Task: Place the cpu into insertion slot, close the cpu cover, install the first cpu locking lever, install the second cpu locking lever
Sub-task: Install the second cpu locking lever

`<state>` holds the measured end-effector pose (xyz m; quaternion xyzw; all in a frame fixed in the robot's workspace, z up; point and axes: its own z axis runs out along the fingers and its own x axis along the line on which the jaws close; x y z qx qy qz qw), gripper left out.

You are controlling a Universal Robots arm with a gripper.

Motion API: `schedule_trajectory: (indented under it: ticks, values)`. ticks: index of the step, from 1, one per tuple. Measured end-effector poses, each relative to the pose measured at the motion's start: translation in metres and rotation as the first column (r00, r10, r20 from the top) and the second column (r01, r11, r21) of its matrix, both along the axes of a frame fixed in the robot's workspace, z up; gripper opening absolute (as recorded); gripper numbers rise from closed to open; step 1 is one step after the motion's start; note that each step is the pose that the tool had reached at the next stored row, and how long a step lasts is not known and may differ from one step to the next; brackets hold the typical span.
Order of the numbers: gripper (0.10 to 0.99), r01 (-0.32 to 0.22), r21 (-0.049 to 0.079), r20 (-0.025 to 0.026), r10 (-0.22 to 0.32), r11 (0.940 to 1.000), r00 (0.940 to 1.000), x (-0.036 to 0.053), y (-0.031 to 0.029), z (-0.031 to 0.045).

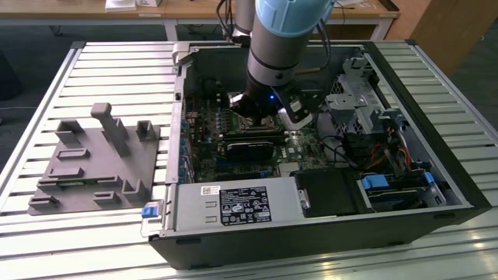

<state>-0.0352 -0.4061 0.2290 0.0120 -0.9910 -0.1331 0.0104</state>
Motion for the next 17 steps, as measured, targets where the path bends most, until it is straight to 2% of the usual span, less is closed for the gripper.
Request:
schedule_trajectory:
  ticks: [13, 17]
  values:
    - [0.106, 0.000, 0.001, -0.0001, 0.000, 1.0000, 1.0000, -0.0036, -0.0005, -0.0003]
    - [0.106, 0.000, 0.006, 0.0000, 0.000, 1.0000, 1.0000, -0.0079, -0.0024, -0.0008]
